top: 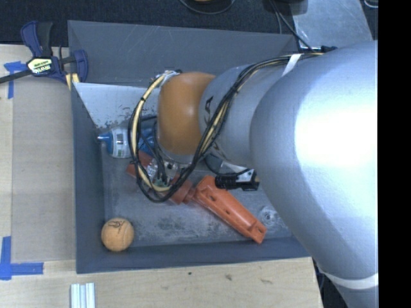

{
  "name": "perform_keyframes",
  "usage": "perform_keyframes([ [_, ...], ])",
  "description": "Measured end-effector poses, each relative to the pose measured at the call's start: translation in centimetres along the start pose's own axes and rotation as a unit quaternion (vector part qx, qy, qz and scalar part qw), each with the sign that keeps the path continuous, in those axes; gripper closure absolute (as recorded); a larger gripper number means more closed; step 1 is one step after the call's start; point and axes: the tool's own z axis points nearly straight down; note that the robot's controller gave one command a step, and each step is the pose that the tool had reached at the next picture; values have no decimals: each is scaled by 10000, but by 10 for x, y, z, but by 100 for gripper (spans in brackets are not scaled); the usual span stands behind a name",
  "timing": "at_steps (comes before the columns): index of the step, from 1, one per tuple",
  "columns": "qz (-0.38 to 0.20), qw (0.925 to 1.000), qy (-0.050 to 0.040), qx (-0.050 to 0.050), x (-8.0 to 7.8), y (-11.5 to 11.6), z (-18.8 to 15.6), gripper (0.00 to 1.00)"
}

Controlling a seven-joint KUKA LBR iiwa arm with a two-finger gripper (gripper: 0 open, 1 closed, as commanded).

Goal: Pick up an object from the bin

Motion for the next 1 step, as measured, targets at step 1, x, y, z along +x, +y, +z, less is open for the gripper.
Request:
perform_keyframes([
  [1, -4, 10000, -21, -22, -1, 1, -19, 100],
])
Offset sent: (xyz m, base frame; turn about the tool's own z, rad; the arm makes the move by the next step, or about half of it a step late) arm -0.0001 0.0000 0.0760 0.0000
